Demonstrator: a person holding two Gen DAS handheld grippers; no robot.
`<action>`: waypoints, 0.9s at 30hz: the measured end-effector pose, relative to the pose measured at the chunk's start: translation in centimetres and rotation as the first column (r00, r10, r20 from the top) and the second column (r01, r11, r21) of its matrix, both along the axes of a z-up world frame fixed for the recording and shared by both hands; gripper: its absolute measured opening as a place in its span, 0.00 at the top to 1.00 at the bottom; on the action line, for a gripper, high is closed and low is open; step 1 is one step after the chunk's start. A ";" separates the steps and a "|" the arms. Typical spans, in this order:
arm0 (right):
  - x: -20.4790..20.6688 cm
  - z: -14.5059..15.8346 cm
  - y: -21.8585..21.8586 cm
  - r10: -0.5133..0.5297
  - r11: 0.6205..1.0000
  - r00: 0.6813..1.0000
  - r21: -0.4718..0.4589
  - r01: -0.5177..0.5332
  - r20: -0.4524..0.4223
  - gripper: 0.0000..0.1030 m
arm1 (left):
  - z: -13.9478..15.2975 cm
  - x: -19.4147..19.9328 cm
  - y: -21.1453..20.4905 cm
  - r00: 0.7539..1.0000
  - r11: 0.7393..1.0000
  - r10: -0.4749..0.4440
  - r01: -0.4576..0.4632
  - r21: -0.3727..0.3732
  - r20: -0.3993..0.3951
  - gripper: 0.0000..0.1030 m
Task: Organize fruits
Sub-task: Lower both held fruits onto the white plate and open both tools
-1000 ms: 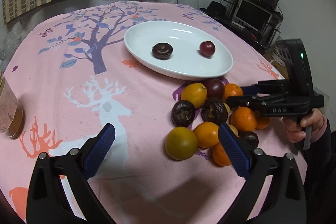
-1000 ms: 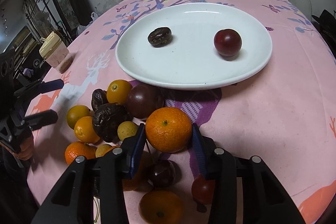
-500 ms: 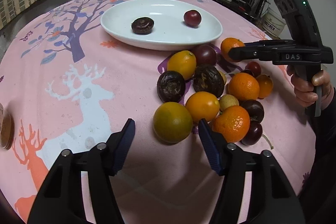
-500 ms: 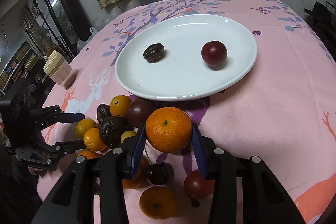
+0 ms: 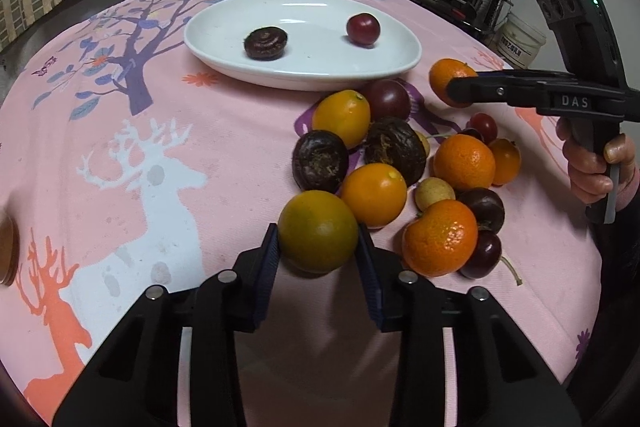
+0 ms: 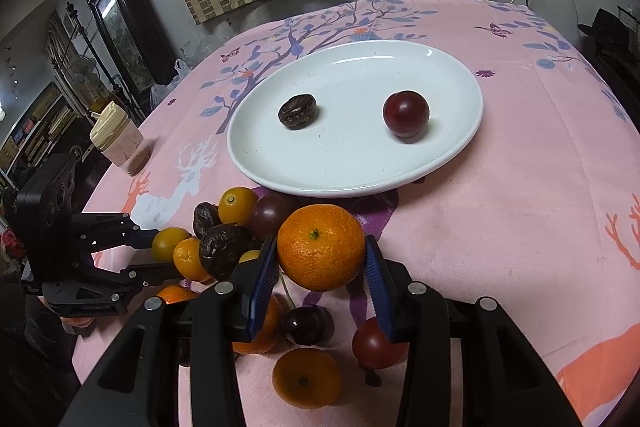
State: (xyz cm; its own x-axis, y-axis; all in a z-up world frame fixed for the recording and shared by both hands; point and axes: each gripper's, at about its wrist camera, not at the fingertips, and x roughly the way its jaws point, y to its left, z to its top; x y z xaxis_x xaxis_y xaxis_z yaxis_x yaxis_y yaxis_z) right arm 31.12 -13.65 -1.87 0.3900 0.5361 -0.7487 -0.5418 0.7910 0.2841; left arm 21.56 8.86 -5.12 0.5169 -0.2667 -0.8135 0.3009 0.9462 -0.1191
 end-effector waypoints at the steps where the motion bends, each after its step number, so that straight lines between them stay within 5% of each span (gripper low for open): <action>1: 0.0 0.1 -0.1 -0.003 1.000 1.000 0.004 0.003 0.001 0.58 | 0.3 0.0 0.3 1.000 1.000 0.011 -0.011 -0.011 0.003 0.64; 6: 1.0 1.3 -0.6 -0.039 0.998 0.999 0.046 0.039 0.018 0.58 | 3.2 1.0 1.1 0.999 0.998 0.018 -0.016 -0.057 0.042 0.64; 12: 5.5 2.1 0.9 -0.108 0.994 0.992 -0.002 0.109 0.064 0.58 | 7.1 7.7 0.3 0.993 0.997 0.038 -0.030 -0.072 0.110 0.64; 17: 8.9 0.6 2.1 -0.141 0.987 0.989 -0.069 0.144 0.045 0.58 | 5.2 14.3 -2.3 0.999 0.998 0.034 -0.032 -0.053 0.034 0.64; 24: 9.2 0.0 3.1 -0.125 0.986 0.989 -0.104 0.133 0.081 0.55 | 2.6 17.4 -3.1 0.998 0.998 0.059 -0.059 -0.031 -0.021 0.63; 27: 8.5 0.7 2.9 -0.119 0.986 0.988 -0.105 0.130 0.103 0.47 | 3.5 16.9 -3.0 0.996 0.996 0.086 -0.086 -0.020 0.019 0.33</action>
State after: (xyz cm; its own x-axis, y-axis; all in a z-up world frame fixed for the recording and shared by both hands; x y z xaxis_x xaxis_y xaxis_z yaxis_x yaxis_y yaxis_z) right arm 39.64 -10.74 -1.18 0.5214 0.3946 -0.7565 -0.4576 0.8777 0.1424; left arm 38.45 5.89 -1.57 0.5542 -0.2365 -0.7981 0.2212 0.9662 -0.1327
